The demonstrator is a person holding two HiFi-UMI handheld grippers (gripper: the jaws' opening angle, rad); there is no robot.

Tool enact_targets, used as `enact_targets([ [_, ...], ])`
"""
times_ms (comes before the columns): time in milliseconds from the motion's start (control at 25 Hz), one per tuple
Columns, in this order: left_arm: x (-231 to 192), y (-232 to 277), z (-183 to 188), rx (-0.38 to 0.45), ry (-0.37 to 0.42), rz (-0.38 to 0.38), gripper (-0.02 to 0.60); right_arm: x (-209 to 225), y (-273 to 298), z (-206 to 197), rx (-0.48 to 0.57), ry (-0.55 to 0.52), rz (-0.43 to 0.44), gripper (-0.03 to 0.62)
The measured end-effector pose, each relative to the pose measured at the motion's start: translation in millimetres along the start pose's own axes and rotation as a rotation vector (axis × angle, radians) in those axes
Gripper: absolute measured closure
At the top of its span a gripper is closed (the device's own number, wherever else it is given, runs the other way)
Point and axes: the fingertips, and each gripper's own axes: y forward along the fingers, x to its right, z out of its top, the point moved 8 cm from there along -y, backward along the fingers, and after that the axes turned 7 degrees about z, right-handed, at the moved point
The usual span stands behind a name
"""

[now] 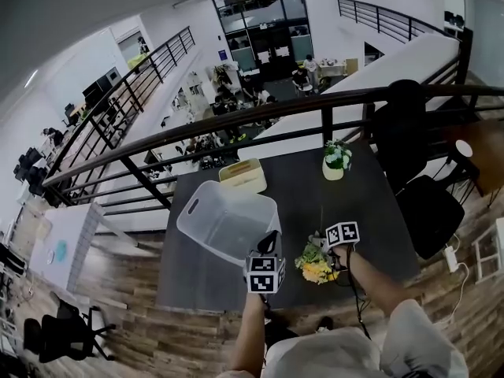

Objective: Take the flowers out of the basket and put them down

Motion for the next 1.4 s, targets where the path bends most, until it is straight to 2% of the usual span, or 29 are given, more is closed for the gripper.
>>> enact_targets([
  [200,13,-8,-11,-0.017,-0.022,0.017,0.557,1,-6,5,0.030,0.002,0.012,0.369],
  [320,20,-17,-16,-0.035,-0.022,0.024,0.558,-1,-14,10,0.039,0.019,0.026,0.317],
  [480,24,-28,-14,-0.037,-0.017,0.063,0.558,-2,-29,28,0.039,-0.029,0.002,0.244],
  [600,22,-42,-12,-0.041,-0.005,0.096,0.557,-7,-38,40,0.066,-0.041,0.013,0.244],
  [800,29,-68,-16,-0.038,-0.016,0.159,0.558,-18,-65,44,0.114,-0.081,0.083,0.244],
  [1000,54,-90,-23,-0.037,-0.032,0.200,0.557,-24,-105,32,0.130,-0.130,0.115,0.244],
  [1200,87,-103,-26,-0.031,-0.046,0.210,0.557,-37,-141,8,0.081,-0.249,0.212,0.244],
  [1320,108,-105,-27,-0.026,-0.045,0.210,0.557,-35,-162,-3,0.067,-0.284,0.242,0.244],
  [1400,121,-105,-29,-0.022,-0.043,0.216,0.557,-31,-176,-8,0.080,-0.311,0.265,0.277],
])
